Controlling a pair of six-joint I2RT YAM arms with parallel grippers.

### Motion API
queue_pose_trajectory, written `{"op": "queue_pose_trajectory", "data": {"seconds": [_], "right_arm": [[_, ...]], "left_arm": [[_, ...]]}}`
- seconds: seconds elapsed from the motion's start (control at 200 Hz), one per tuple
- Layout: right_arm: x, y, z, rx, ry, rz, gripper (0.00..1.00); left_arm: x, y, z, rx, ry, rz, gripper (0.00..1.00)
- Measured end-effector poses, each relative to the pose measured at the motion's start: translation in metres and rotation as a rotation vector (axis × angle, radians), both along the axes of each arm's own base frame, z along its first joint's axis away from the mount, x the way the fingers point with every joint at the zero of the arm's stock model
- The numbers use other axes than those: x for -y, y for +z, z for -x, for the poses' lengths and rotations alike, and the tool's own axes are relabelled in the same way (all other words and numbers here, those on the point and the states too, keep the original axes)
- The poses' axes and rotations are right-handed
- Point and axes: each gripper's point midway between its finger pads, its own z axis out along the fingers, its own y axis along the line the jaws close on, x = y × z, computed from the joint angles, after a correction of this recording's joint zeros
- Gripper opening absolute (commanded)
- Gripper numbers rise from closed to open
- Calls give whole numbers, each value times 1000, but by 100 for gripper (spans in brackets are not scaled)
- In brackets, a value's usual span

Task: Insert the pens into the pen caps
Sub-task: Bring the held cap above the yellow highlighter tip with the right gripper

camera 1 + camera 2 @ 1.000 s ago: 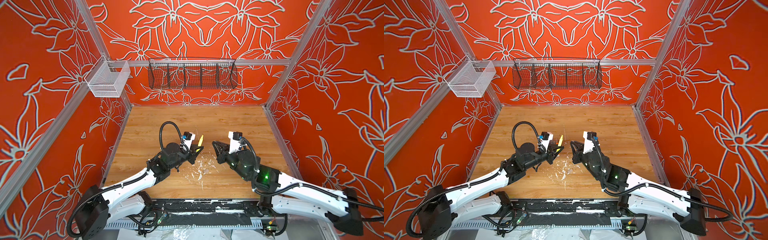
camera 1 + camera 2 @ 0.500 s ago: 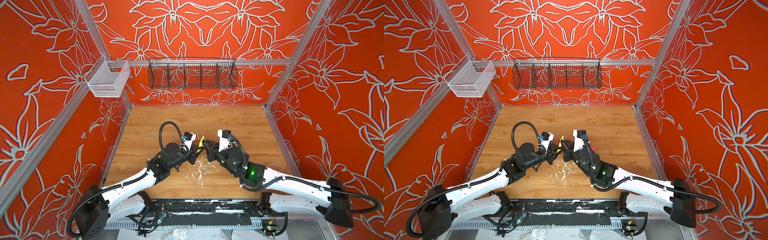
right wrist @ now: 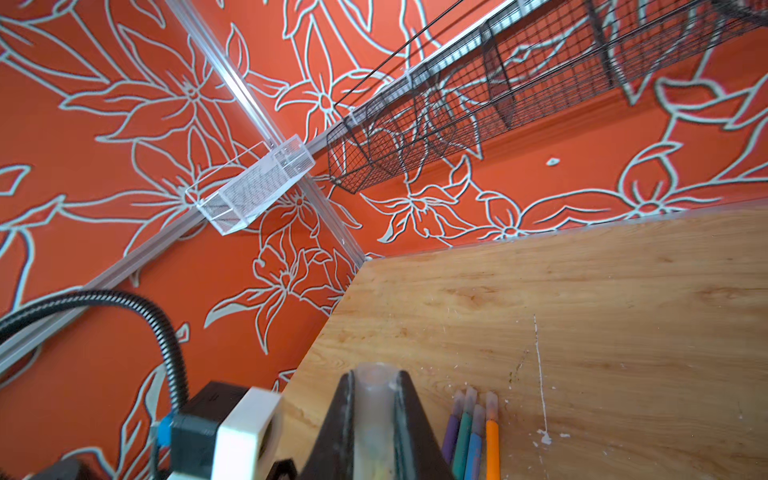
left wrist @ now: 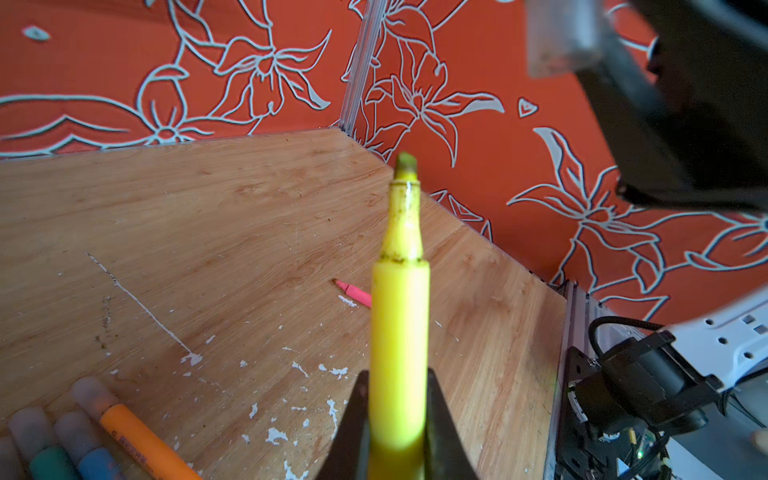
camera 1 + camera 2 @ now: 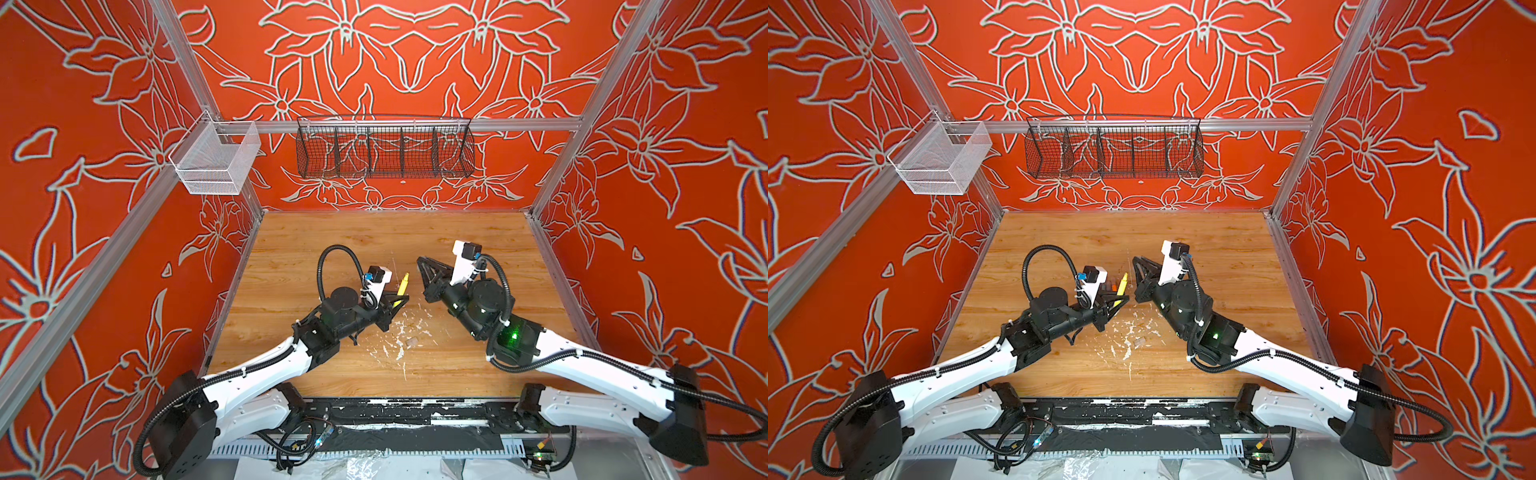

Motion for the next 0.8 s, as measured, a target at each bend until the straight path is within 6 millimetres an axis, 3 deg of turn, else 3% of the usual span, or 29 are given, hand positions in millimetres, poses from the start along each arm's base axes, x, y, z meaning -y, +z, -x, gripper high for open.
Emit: {"op": "queue_pose_trajectory", "data": {"seconds": [0.195,0.606,0.801], "right_arm": [[-1,-8,-17,-35,2,-5,0],[-27,-28,-17,-84,103,4,0],[-29,-27,-14,-85,126,-8,0]], "left_arm": [[0,2,1,7,-6,7,0],[1,4,1,12,-8,12,0],[1,4,1,13,-7,12,0]]}}
